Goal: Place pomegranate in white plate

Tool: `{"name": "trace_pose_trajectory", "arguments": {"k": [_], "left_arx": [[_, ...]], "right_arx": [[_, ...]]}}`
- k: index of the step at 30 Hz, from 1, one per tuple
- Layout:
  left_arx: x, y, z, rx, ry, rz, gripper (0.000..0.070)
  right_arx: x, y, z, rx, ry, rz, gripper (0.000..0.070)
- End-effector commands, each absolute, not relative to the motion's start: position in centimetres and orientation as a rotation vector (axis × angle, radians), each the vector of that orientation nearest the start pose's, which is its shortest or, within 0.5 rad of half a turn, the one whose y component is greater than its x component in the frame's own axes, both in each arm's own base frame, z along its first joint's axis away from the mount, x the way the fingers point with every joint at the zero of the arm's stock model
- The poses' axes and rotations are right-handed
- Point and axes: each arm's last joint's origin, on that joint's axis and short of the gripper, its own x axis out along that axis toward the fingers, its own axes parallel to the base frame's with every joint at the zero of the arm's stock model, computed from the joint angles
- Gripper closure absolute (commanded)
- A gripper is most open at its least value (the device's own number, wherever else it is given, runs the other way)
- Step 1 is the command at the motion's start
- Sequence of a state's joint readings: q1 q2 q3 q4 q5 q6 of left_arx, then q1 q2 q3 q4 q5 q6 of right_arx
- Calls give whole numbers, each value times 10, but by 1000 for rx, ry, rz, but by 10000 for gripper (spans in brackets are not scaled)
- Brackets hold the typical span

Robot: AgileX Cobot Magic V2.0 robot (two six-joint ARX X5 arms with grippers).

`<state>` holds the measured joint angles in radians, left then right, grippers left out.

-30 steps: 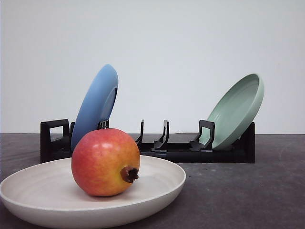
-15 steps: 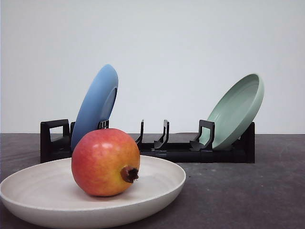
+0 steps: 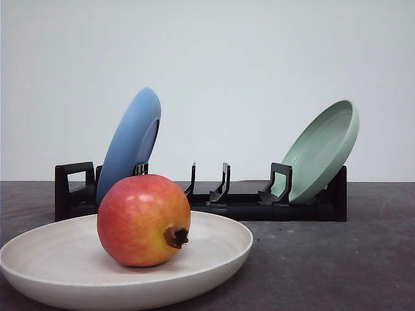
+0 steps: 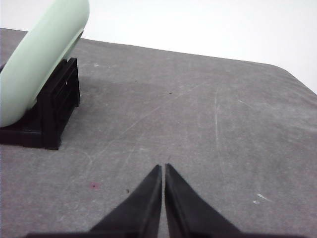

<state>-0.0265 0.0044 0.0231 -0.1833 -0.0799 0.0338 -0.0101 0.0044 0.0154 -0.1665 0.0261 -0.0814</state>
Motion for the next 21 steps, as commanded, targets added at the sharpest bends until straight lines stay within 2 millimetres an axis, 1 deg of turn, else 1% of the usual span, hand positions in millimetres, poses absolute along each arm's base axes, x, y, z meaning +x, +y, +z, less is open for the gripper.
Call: {"name": "trace_pose_trajectory", "arguments": {"k": [1,21], "left_arx": [[96,0,149,50,178,50,700],[96,0,149,50,178,50,700]], "right_arx": [[96,-2,152,-87,150,-29,698],[96,-2,152,-87,150,-29,698]]}}
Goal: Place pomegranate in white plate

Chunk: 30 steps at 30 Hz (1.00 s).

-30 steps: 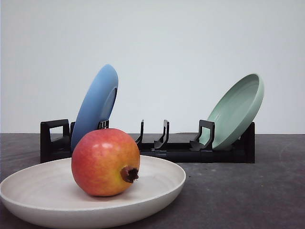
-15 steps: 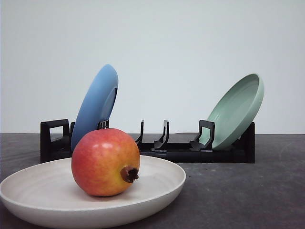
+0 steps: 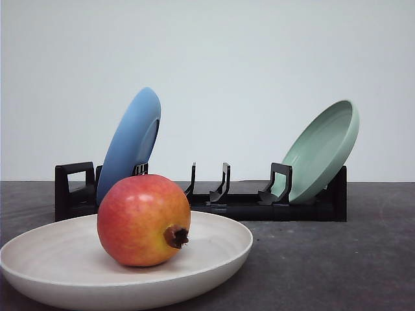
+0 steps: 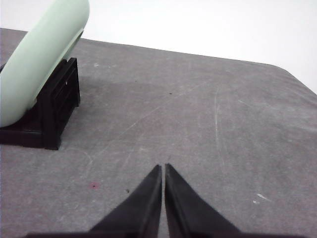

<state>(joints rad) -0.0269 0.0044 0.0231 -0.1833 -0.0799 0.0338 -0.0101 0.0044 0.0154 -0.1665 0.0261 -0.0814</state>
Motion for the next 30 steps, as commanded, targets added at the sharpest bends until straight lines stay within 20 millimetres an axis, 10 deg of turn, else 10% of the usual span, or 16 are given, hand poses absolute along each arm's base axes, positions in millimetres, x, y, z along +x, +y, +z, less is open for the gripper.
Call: {"name": "trace_pose_trajectory", "arguments": {"k": [1,30], "left_arx": [[96,0,149,50,178,50,700],[96,0,149,51,178,49,700]], "right_arx": [[96,-2,152,-87,150,-29,698],[96,-2,152,-87,150,-29,698]]}}
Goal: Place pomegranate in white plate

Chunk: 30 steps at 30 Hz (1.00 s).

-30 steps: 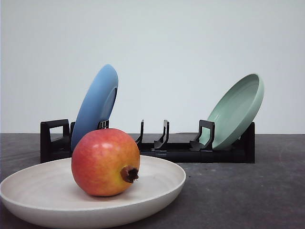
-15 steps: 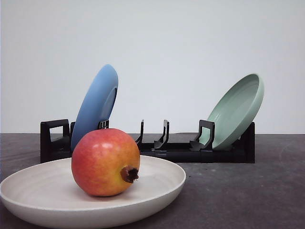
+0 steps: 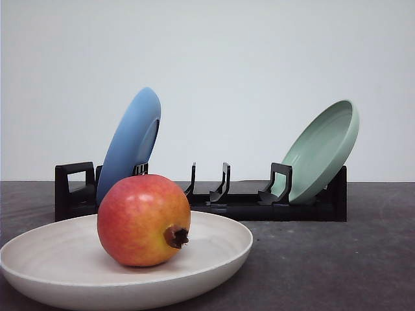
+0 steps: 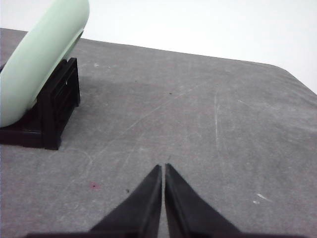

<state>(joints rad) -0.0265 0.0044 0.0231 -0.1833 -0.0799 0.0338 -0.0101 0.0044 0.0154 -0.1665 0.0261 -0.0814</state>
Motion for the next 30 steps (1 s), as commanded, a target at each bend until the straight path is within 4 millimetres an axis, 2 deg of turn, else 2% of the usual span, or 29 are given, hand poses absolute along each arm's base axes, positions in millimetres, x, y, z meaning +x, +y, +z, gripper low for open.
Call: {"name": "trace_pose_trajectory", "arguments": {"k": [1,30], "left_arx": [[96,0,149,51,178,50,700],[96,0,149,51,178,49,700]], "right_arx": [[96,-2,152,-87,150,-29,698],[96,-2,152,-87,150,-29,698]]}}
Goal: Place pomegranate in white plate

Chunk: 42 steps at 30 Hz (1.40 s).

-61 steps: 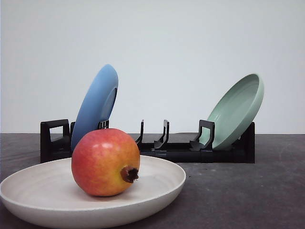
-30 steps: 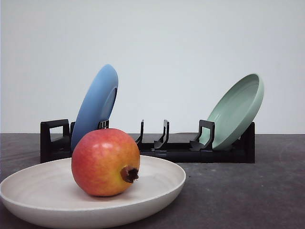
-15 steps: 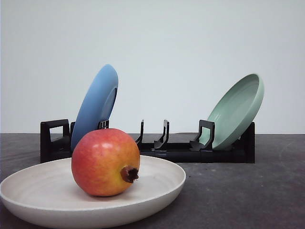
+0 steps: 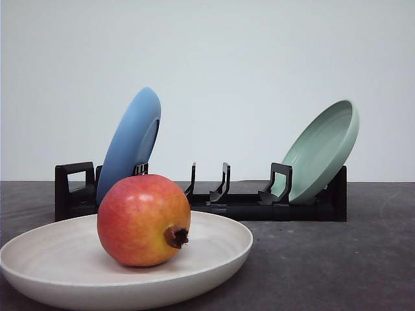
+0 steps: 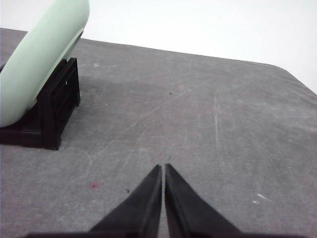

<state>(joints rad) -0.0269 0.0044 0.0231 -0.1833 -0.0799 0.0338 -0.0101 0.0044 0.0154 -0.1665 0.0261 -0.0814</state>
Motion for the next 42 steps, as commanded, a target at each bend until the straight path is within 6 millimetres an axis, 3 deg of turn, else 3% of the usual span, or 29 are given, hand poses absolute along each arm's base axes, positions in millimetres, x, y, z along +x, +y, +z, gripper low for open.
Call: {"name": "trace_pose_trajectory", "arguments": {"k": [1,42], "left_arx": [[96,0,149,51,178,50,700],[96,0,149,50,178,49,700]], "right_arx": [[96,-2,152,-87,150,-29,698],[96,-2,152,-87,150,-29,698]]}}
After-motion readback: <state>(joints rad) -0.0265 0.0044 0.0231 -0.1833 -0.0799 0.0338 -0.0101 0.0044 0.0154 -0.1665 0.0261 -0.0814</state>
